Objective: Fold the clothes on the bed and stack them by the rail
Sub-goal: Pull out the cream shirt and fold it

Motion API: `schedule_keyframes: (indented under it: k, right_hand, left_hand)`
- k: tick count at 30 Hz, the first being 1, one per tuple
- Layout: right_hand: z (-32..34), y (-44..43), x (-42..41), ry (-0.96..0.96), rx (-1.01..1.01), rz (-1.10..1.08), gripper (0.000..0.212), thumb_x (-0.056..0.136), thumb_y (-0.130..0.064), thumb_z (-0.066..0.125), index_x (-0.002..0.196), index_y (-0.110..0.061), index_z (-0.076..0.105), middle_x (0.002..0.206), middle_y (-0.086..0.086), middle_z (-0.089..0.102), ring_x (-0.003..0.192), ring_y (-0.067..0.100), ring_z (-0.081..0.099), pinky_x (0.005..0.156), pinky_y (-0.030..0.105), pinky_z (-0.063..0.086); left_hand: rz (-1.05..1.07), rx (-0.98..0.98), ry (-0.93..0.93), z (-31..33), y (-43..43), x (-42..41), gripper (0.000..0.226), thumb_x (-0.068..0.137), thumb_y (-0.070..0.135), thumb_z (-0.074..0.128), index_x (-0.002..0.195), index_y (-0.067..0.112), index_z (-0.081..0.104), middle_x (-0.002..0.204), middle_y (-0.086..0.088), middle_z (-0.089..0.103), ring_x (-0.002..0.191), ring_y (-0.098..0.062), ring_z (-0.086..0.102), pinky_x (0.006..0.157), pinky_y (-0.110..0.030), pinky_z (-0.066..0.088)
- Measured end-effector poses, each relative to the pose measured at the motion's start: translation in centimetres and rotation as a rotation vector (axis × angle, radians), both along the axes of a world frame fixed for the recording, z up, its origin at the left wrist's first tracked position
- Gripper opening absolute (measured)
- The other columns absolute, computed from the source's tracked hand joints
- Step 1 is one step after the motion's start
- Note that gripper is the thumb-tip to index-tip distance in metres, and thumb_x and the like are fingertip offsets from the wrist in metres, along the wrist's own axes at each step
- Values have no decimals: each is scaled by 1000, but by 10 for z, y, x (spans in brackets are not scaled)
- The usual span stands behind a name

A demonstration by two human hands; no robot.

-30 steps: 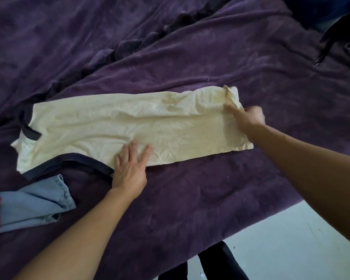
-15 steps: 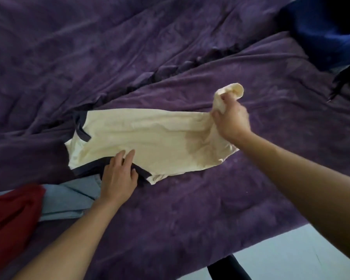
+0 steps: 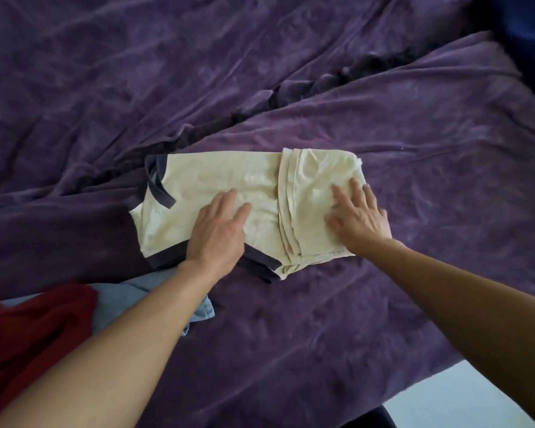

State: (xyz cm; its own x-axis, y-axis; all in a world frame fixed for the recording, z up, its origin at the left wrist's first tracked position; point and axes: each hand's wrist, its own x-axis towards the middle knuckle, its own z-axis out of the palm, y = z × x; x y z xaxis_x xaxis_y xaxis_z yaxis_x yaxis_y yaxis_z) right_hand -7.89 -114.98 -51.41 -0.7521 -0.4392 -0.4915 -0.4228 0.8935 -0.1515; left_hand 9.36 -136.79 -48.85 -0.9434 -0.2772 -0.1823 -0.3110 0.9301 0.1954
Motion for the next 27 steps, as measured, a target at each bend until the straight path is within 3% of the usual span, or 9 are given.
schedule_keyframes:
  k: [3, 7, 10, 12, 16, 19, 22, 25, 27]
  right_hand:
    - [-18, 13, 6, -99, 29, 2, 73, 88, -62, 41, 148, -44, 2, 160, -6, -12, 147, 24, -5, 108, 56, 25]
    - [-20, 21, -16, 11, -211, -321, 79, 78, -65, 54, 146, -38, 22, 155, -5, 20, 133, 24, 39, 98, 46, 39]
    - [-21, 15, -39, -36, -239, -572, 78, 74, -66, 62, 137, -24, 40, 128, 0, 54, 116, 25, 54, 90, 39, 44]
    - [-20, 5, -46, -190, -327, -672, 56, 73, -55, 73, 113, -19, 57, 100, -5, 63, 101, 23, 61, 76, 31, 45]
    - [18, -12, -45, -339, -572, -717, 30, 71, -35, 81, 89, -18, 65, 88, -4, 69, 83, 15, 67, 64, 25, 50]
    - [67, -40, -30, -327, -677, -554, 38, 74, -34, 78, 106, -19, 64, 93, 0, 70, 85, 15, 68, 70, 30, 55]
    - [105, -92, 5, -329, -699, -374, 57, 77, -29, 74, 130, -27, 51, 97, -4, 66, 87, 12, 65, 76, 31, 53]
    - [117, -155, 50, -230, -629, -153, 58, 81, -24, 67, 135, -26, 46, 78, -11, 60, 77, 14, 59, 73, 28, 45]
    - [110, -195, 82, -233, -600, -64, 57, 83, -22, 63, 137, -22, 43, 86, 0, 66, 85, 24, 61, 77, 32, 44]
  left_hand:
    - [-142, 46, 17, -14, 20, -49, 50, 97, 25, 45, 145, 21, 33, 157, -12, 14, 145, -32, 12, 114, -46, 22]
    - [-275, 32, -193, -43, 33, -88, 81, 88, 62, 44, 151, 31, 5, 160, -7, -11, 146, -31, -12, 118, -51, 4]
    - [-280, -23, -276, -60, 29, -89, 95, 81, 74, 42, 152, 29, -3, 159, -9, -15, 145, -31, -16, 118, -52, 0]
    - [-295, -3, -296, -58, 27, -88, 99, 78, 76, 44, 152, 29, -1, 159, -8, -13, 146, -30, -13, 118, -51, 0]
    - [-143, 101, -52, -25, 3, -63, 73, 85, 58, 54, 144, 21, 34, 153, -12, 27, 142, -31, 22, 114, -46, 21]
    - [142, 96, 250, 3, -45, -24, 41, 86, 26, 63, 122, 7, 58, 130, -17, 52, 118, -37, 49, 96, -47, 38]
    - [378, 79, 304, 21, -93, 26, 31, 82, 11, 62, 112, 0, 63, 118, -21, 58, 107, -41, 54, 87, -49, 43]
    - [529, 45, 281, 33, -125, 78, 29, 83, 7, 60, 111, -2, 62, 113, -23, 58, 107, -42, 54, 88, -52, 45]
    - [592, 17, 277, 37, -137, 108, 28, 83, 5, 62, 111, -2, 62, 111, -23, 58, 105, -43, 53, 88, -52, 45]
